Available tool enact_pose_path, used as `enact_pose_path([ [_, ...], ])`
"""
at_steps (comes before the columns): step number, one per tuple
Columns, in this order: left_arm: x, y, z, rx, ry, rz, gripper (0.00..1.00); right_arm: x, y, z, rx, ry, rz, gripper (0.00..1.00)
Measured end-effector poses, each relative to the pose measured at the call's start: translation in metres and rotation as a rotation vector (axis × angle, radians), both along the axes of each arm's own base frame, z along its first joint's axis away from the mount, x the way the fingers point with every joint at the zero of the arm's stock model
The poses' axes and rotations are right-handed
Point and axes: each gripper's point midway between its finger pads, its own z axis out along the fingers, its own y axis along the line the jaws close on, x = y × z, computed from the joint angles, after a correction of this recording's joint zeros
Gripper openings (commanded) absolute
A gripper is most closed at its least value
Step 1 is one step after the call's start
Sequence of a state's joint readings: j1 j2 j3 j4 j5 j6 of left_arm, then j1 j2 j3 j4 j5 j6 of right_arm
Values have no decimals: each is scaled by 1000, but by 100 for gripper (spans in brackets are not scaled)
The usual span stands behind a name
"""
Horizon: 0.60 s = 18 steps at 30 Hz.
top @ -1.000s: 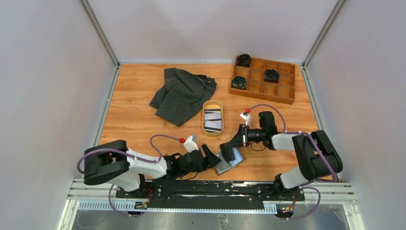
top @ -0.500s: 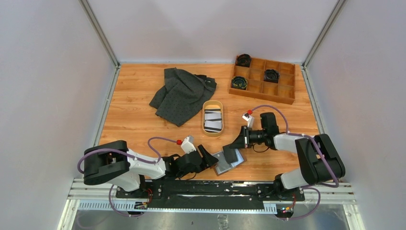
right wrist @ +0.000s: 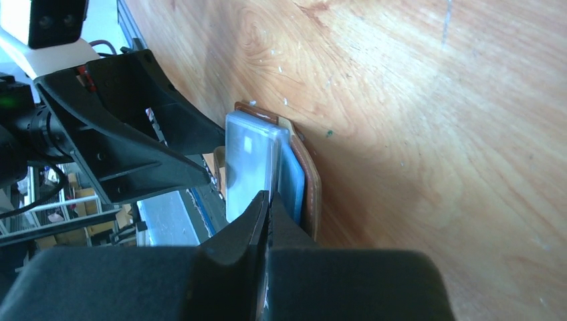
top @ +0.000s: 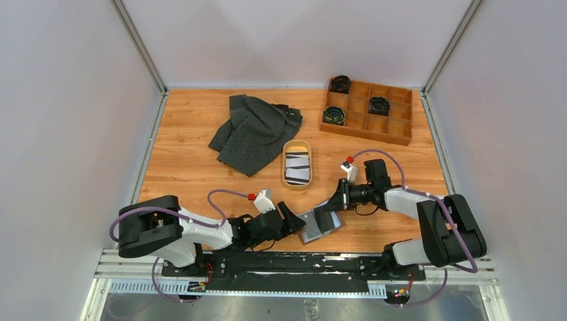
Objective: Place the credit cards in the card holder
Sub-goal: Insert the credit card into the card holder.
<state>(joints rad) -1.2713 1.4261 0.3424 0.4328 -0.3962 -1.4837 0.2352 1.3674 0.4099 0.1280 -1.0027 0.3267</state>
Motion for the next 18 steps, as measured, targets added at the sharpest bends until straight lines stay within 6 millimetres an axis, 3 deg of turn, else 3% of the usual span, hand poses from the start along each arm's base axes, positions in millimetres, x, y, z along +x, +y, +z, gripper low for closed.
enact_pose_path([
  [18,1,-1,-1,17,-6,-7,57,-6,-2,-14,-50,113,-104,0],
])
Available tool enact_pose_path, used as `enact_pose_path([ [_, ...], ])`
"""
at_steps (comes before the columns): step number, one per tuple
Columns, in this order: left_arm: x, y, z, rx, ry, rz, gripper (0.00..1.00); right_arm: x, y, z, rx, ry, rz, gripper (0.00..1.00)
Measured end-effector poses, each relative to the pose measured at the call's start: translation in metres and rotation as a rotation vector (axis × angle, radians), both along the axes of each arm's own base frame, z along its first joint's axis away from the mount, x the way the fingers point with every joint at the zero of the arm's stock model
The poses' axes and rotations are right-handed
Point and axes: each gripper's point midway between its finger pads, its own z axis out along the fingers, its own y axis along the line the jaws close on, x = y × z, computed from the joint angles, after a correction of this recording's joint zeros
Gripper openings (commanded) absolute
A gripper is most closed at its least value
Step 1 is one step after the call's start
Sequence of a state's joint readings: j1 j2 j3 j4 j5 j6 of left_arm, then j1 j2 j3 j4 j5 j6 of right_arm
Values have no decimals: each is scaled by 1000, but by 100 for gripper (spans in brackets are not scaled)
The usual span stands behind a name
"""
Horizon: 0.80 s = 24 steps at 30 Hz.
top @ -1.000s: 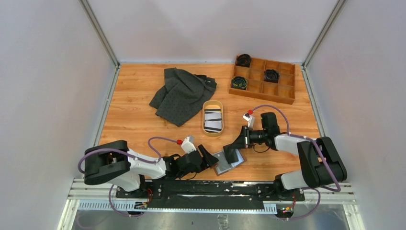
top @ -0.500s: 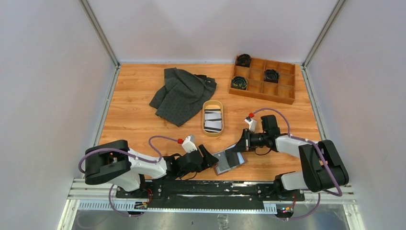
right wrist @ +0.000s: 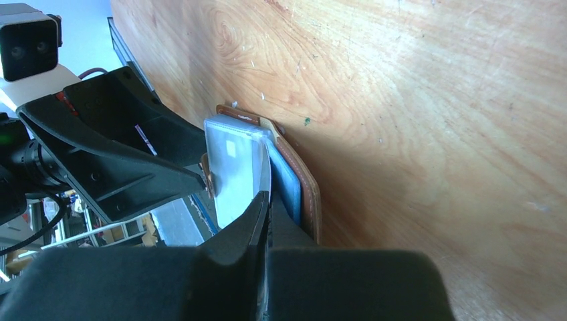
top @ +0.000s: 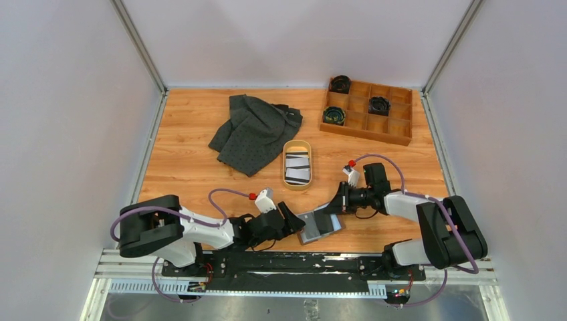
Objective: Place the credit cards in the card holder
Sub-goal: Insert the credit card into the card holder.
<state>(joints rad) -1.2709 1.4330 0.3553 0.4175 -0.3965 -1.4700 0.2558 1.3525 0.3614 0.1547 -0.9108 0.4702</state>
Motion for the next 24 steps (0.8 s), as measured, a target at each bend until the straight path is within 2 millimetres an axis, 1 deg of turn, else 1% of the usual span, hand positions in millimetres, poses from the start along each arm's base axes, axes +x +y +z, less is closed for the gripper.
enact_pose_path([
  [3,1,-2,0,1,0,0,57,0,1,1,5,-3,0,0],
  [5,1,-2,-1,3,0,0,50,0,2,1,9,-6,0,0],
  [9,2,-1,-4,14,2,4,46,0,3,1,18,-12,0,0],
  [11,2,-1,-5,16,2,6,45,0,4,2,23,-12,1,0],
  [13,3,-1,-5,19,3,8,42,-1,5,2,32,-10,4,0],
  [16,5,-2,-7,24,5,12,42,-6,6,1,45,0,12,0],
  [18,6,-3,-8,26,6,13,39,-9,5,0,47,9,13,0],
  [24,9,-4,-9,27,12,17,36,-9,5,-1,47,15,12,0],
])
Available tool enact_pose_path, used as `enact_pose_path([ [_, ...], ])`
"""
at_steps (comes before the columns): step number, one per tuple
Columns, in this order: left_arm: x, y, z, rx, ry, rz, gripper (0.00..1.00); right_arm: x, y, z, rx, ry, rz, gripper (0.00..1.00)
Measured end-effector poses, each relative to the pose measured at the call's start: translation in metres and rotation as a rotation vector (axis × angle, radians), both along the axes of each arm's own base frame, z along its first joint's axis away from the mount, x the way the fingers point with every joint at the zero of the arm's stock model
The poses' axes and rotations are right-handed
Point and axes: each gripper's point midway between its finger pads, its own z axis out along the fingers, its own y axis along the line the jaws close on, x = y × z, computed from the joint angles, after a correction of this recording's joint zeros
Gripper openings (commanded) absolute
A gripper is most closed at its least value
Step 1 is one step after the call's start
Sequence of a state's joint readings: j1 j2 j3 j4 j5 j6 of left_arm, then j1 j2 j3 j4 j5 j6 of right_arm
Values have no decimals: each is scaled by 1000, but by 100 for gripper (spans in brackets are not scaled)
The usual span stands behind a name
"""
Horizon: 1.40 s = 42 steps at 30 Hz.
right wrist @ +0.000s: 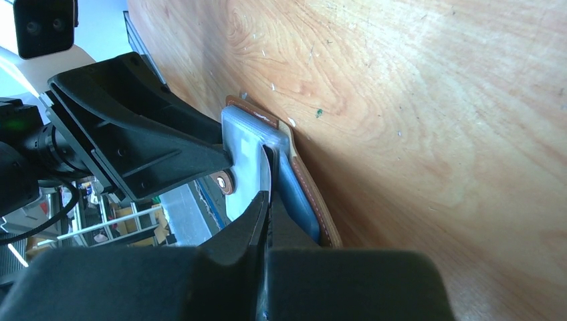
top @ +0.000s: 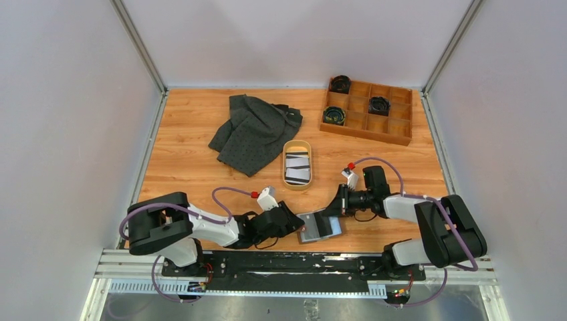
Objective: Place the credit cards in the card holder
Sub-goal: Insert the credit card into the card holder.
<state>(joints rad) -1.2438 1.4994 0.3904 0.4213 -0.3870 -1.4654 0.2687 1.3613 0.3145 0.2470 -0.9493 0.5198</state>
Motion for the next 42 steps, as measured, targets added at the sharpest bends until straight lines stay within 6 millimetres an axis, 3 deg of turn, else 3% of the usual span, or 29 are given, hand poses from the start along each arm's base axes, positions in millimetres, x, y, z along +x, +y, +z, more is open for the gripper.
enact_pose_path([
  [12,7,-4,0,15,-15,-11,37,1,5,-1,7,5,3,0],
  [19,11,-8,2,28,-32,-27,43,5,10,-6,16,28,-7,0],
  [27,13,-5,10,37,-64,-52,65,7,17,-4,24,22,14,0],
  [33,9,12,18,75,-118,-99,82,8,17,-2,16,-8,22,23],
  [36,5,22,21,97,-150,-133,99,8,18,-3,4,-14,32,29],
  [42,-5,38,27,116,-191,-200,100,9,25,1,-6,-46,84,33],
])
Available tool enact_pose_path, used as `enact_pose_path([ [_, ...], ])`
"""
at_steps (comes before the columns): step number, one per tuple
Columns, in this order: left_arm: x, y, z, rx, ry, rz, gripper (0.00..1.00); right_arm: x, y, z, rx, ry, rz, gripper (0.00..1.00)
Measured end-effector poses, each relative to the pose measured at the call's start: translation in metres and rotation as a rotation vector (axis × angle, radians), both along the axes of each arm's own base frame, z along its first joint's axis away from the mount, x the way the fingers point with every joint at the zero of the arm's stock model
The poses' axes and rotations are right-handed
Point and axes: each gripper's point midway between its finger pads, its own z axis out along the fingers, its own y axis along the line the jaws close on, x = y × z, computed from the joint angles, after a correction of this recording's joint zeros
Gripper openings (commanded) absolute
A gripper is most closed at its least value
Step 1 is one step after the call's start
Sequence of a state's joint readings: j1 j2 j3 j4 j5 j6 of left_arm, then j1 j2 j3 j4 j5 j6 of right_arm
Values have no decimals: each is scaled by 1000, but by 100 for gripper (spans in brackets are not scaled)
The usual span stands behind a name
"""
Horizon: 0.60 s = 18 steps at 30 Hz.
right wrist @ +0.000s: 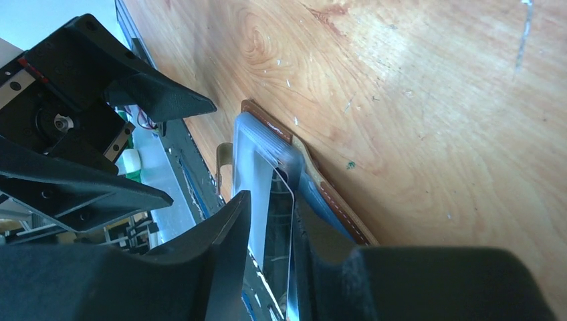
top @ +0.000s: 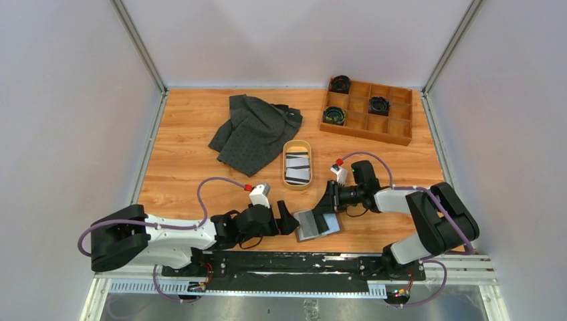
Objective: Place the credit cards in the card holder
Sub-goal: Insert the credit card into the card holder.
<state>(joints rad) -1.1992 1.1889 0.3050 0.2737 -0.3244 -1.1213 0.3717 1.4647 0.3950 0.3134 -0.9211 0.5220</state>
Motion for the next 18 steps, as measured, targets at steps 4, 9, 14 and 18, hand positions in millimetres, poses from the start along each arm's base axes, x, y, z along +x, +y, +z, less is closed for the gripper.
enact_pose_path([
  [4,-8,1,-2,47,-4,-32,100,-1,2,0,-6,-12,16,33],
  [9,-18,-11,14,132,-49,-57,100,-5,2,-2,-16,-5,27,33],
  [14,-11,-23,40,115,-102,-12,100,-6,4,-2,-23,-11,43,33],
  [18,-8,-20,28,113,-74,38,100,-7,4,-2,-29,-17,49,33],
])
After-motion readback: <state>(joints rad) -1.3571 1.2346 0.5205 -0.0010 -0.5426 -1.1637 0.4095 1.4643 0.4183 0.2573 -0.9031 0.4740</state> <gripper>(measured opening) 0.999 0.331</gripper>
